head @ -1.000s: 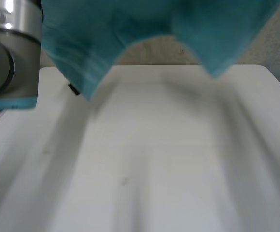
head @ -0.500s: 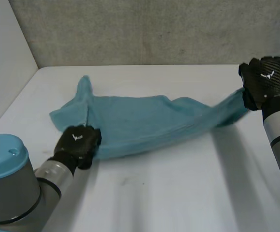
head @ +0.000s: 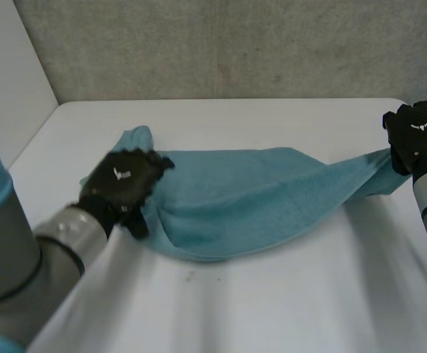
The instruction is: Fold the laundry
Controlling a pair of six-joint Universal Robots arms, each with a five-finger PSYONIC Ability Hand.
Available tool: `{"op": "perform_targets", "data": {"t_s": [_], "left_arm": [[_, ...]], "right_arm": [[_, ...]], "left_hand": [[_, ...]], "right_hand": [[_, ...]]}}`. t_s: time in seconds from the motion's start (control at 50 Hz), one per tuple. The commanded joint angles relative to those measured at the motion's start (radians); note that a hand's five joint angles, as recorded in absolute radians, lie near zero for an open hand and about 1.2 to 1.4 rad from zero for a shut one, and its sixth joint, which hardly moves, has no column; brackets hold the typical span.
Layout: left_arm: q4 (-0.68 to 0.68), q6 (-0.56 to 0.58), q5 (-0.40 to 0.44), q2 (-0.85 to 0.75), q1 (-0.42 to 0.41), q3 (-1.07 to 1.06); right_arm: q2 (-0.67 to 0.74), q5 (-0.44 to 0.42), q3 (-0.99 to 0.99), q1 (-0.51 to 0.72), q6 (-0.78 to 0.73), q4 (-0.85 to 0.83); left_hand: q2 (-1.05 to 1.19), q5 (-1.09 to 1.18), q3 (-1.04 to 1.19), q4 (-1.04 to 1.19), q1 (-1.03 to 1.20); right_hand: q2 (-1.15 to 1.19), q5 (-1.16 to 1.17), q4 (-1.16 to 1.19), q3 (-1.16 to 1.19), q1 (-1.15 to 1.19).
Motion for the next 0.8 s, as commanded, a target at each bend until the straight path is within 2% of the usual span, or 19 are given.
{"op": "perform_targets", "data": {"t_s": [0.02,0.04,0.12,0.14,0.26,0.3,0.36,0.38,0.4,0.44,0.5,0.7,0.76,0.8], "left_arm": [[0.009,0.282,0.169,-0.167,0.131,0.187],[0.009,0.322,0.195,-0.203,0.152,0.214],[0.007,0.379,0.21,-0.263,0.195,0.254],[0.007,0.392,0.213,-0.286,0.211,0.27],[0.001,0.393,0.219,-0.346,0.266,0.298],[0.001,0.392,0.255,-0.376,0.297,0.302],[0.004,0.392,0.29,-0.389,0.304,0.302],[0.007,0.39,0.337,-0.405,0.306,0.308],[0.007,0.39,0.338,-0.405,0.306,0.308],[0.007,0.389,0.391,-0.422,0.307,0.319],[0.01,0.39,0.411,-0.433,0.307,0.322],[0.012,0.393,0.416,-0.487,0.307,0.362],[0.012,0.396,0.413,-0.513,0.306,0.377],[0.012,0.398,0.41,-0.528,0.306,0.39]], "right_arm": [[0.012,-0.001,0.012,0.005,0.001,0.0],[0.013,-0.001,0.013,0.005,0.001,0.0],[0.013,-0.001,0.016,0.007,0.001,0.0],[0.013,-0.001,0.016,0.007,0.001,0.0],[0.015,-0.001,0.019,0.007,-0.001,0.0],[0.015,-0.001,0.019,0.007,-0.002,0.0],[0.022,-0.001,0.018,0.007,-0.002,0.0],[0.035,-0.001,0.018,0.007,-0.002,0.0],[0.045,-0.001,0.018,0.009,-0.002,0.0],[0.05,-0.001,0.018,0.009,-0.002,0.0],[0.055,-0.001,0.018,0.01,-0.002,0.001],[0.067,-0.001,0.018,0.01,-0.002,0.001],[0.068,-0.001,0.019,0.01,-0.002,0.001],[0.068,-0.001,0.019,0.01,-0.004,0.001]], "left_hand": [[0.002,0.002,0.003,0.001,-0.005],[0.014,0.014,0.015,0.013,0.007],[0.025,0.026,0.027,0.025,0.018],[0.09,0.09,0.091,0.089,0.083],[0.222,0.223,0.223,0.222,0.215],[0.252,0.252,0.253,0.251,0.245],[0.249,0.249,0.25,0.248,0.242],[0.249,0.249,0.25,0.248,0.242],[0.249,0.249,0.25,0.248,0.242],[0.243,0.243,0.244,0.242,0.236],[0.237,0.237,0.238,0.236,0.23],[0.234,0.235,0.235,0.233,0.227],[0.304,0.305,0.306,0.304,0.298],[0.48,0.48,0.481,0.479,0.473]], "right_hand": [[0.213,0.238,0.203,0.207,0.415],[0.213,0.238,0.203,0.207,0.415],[0.213,0.238,0.203,0.207,0.415],[0.213,0.238,0.203,0.207,0.415],[0.213,0.238,0.203,0.207,0.415],[0.213,0.238,0.203,0.207,0.415],[0.213,0.238,0.203,0.207,0.415],[0.213,0.238,0.203,0.207,0.415],[0.213,0.238,0.203,0.207,0.415],[0.213,0.238,0.203,0.207,0.415],[0.213,0.238,0.203,0.207,0.415],[0.213,0.238,0.203,0.207,0.415],[0.213,0.238,0.203,0.207,0.415],[0.213,0.238,0.203,0.207,0.415]]}}
